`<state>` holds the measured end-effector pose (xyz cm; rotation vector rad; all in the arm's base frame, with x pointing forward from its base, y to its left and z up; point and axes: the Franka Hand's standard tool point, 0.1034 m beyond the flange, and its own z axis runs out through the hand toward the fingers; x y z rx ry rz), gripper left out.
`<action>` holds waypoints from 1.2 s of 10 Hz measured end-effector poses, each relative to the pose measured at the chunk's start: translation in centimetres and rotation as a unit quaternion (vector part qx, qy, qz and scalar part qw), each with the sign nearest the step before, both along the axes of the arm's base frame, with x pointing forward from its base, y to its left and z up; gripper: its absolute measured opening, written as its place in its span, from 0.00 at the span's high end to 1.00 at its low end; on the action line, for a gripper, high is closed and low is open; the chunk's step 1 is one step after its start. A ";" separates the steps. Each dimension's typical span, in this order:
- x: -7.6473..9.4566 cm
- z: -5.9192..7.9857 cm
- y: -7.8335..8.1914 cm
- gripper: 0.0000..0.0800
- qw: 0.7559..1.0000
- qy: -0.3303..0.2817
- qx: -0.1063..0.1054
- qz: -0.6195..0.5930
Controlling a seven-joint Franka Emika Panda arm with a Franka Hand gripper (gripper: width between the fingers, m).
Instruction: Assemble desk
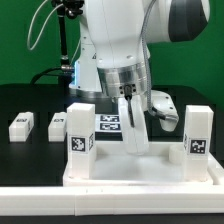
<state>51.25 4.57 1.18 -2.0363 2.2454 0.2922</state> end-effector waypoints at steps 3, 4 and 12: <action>0.0 0.0 0.0 0.91 1.000 0.000 0.000 0.000; 0.0 0.0 0.0 0.91 1.000 0.000 0.000 0.001; -3.3 -0.1 -6.7 0.91 0.900 -0.085 0.017 0.428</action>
Offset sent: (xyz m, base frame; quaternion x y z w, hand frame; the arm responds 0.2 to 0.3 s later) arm 0.0000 0.0000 0.0000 0.0000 0.0000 0.0000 1.0000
